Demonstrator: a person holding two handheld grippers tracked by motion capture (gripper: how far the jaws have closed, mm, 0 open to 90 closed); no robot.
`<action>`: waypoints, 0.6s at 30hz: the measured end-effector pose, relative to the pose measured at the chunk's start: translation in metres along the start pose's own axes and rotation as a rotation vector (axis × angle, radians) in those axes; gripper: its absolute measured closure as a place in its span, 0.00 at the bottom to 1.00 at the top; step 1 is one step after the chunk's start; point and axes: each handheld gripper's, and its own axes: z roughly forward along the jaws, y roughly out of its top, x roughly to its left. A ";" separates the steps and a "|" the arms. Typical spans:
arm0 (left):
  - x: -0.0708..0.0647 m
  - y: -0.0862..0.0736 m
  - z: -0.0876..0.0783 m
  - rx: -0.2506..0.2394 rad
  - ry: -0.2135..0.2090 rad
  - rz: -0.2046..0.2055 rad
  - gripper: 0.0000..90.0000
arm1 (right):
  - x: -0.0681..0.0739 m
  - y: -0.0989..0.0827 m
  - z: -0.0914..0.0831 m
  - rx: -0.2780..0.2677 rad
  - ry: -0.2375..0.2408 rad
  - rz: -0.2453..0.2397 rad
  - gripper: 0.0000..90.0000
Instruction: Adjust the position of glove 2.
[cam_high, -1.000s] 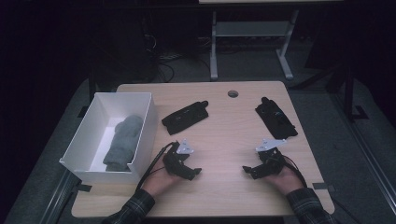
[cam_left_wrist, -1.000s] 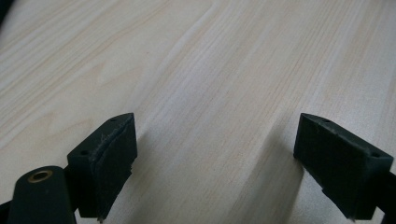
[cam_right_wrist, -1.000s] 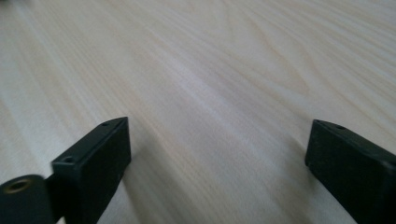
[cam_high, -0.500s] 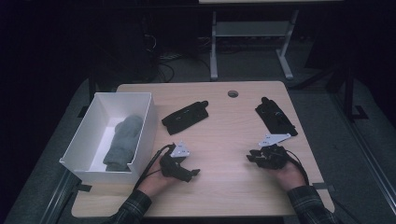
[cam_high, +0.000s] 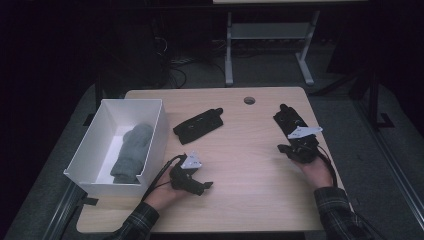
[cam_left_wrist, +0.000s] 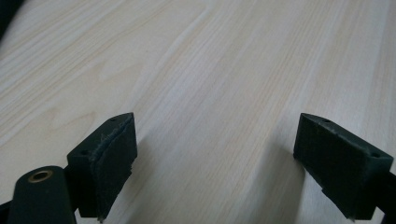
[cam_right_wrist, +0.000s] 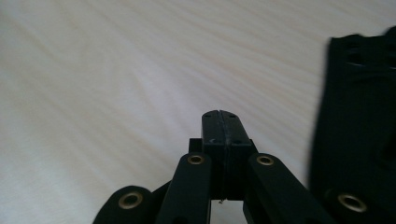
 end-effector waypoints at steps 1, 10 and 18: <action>0.000 -0.001 -0.001 0.000 0.002 -0.005 0.14 | -0.004 0.000 -0.001 -0.005 -0.013 0.015 1.00; 0.000 -0.002 -0.001 -0.004 0.001 -0.004 0.14 | -0.039 -0.013 -0.003 0.012 -0.091 0.077 1.00; 0.000 -0.002 -0.001 -0.004 0.001 -0.005 0.14 | -0.065 -0.025 -0.007 0.027 -0.144 0.137 1.00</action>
